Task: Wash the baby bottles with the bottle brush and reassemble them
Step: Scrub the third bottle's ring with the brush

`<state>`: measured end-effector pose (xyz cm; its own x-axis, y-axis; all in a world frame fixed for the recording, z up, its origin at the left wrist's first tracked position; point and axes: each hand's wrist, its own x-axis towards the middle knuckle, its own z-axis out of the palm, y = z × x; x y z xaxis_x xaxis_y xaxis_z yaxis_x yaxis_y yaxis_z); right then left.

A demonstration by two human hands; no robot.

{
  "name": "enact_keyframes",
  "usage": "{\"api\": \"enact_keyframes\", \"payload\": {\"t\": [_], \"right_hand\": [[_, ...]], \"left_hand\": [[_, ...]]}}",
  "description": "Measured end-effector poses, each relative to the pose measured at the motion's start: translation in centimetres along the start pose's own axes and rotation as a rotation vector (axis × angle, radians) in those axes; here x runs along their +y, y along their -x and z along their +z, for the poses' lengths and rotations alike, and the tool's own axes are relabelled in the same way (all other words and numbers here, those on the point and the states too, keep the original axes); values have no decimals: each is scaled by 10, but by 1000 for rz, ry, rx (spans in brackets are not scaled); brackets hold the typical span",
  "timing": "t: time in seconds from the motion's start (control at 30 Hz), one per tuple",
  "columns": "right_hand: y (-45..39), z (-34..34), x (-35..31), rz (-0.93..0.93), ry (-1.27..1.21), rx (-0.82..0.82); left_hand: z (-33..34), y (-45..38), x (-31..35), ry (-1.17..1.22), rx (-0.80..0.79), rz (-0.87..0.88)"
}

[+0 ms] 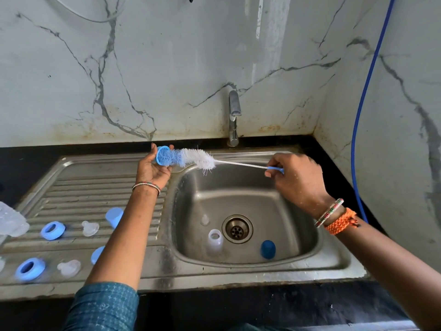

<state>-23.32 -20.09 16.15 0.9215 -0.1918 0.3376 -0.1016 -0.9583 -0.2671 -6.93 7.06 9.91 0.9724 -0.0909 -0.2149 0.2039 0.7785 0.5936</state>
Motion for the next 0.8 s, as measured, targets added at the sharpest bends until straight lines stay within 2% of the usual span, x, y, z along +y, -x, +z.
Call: {"api": "enact_keyframes", "payload": {"t": [0.03,0.07,0.17,0.2,0.23,0.27,0.4,0.47,0.5,0.53,0.57,0.67,0.7,0.73,0.8], "right_hand": [[-2,0,1,-3,-64,-47],[-4,0,3,9,-163,-161],[-4,-4,5,151,-616,-679],[-3,-5,5,193,-712,-760],[-3,-4,5,192,-730,-765],[-2,-3,4,157,-667,-701],[3,-3,-2,24,-81,-157],[3,-3,-4,-14,-11,-18],[2,-3,-3,-19,-13,-6],[-1,-3,-1,-9,-52,-42],[-5,-4,1,25,-155,-145],[-10,-8,3,229,-594,-704],[-11,-8,3,276,-661,-817],[-11,-8,4,292,-695,-872],[-12,-8,6,258,-718,-868]], "left_hand": [[0,-2,0,13,9,4],[-2,-4,0,8,11,3],[-5,-6,3,4,-17,-2],[-7,-8,4,-4,-37,-13],[-9,-9,5,-9,-41,-2],[-10,-9,4,-13,-50,8],[-8,-5,3,9,-37,3],[-6,-3,1,-15,-18,-8],[-5,-1,0,-35,13,-6],[-4,-1,0,-21,31,-9],[-5,-3,-1,-9,40,-3],[-4,-1,-1,-26,24,8],[-5,-1,-1,-43,25,13],[-4,-1,-1,-62,32,12],[-5,-2,-2,-62,63,14]]}}
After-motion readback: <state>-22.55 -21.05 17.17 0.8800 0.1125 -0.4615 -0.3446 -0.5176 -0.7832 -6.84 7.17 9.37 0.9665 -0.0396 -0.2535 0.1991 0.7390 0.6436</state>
